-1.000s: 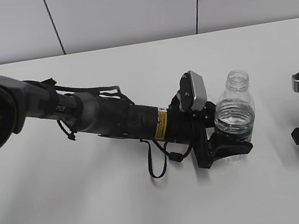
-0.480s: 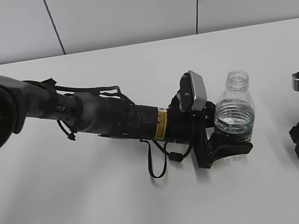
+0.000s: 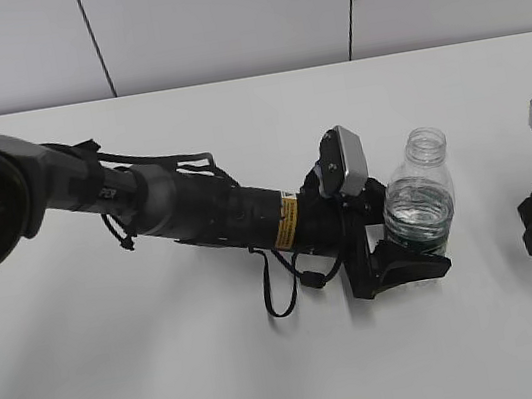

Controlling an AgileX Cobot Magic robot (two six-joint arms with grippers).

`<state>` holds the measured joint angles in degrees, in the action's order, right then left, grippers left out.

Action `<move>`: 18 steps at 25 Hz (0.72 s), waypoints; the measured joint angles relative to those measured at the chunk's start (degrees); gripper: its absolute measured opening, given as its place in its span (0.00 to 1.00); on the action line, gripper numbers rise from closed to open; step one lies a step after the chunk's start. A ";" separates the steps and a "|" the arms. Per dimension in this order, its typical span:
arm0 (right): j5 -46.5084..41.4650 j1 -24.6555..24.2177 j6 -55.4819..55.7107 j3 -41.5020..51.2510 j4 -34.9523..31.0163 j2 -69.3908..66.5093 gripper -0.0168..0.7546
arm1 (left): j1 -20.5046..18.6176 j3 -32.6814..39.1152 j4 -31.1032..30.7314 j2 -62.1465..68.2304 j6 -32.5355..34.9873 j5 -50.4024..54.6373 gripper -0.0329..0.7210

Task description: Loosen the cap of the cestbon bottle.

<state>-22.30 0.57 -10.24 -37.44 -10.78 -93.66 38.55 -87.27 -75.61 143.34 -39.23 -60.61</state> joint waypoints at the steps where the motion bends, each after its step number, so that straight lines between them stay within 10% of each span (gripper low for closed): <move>1: 0.00 0.00 0.00 0.00 0.00 0.38 0.71 | 0.00 0.00 0.00 0.00 -0.39 0.00 0.85; 18: 0.00 0.00 0.06 0.00 -0.45 2.80 0.71 | -3.93 -0.19 -14.18 -1.33 -13.53 1.39 0.86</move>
<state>-22.30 0.57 -10.18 -37.44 -11.23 -90.86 34.62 -87.46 -89.79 142.01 -52.76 -59.22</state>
